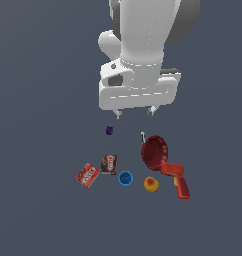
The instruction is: Pick up a designated object from a clutter of objects.
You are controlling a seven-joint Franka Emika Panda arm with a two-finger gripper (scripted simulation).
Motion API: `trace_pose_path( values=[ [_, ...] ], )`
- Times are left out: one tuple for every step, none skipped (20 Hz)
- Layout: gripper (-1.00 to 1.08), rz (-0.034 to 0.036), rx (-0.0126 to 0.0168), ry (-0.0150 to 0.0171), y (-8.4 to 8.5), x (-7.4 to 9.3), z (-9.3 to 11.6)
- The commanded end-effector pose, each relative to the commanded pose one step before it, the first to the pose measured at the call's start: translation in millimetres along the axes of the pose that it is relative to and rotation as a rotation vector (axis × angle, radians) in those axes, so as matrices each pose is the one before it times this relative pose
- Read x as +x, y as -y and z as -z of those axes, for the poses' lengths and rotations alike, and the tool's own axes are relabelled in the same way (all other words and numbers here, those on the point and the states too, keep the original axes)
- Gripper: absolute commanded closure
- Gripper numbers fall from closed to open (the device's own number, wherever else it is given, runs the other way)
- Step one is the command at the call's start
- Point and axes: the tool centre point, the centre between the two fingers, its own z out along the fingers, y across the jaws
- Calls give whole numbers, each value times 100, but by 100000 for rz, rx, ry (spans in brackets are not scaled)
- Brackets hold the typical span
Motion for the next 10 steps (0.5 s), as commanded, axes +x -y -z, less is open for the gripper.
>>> trace_pose_path(
  values=[
    [-92, 4076, -241, 333, 243, 803, -916],
    [-92, 1966, -105, 133, 103, 392, -439],
    [-92, 2123, -103, 143, 107, 421, -481],
    [-92, 2282, -99, 153, 110, 449, -525],
    [-92, 2441, -92, 162, 113, 477, -571],
    [-92, 2600, -83, 171, 114, 504, -619],
    [-92, 2761, -72, 179, 115, 529, -669],
    [-92, 2920, -57, 185, 115, 554, -721],
    [-92, 3071, -40, 190, 113, 575, -774],
    [-92, 3115, -19, 186, 108, 576, -800]
  ],
)
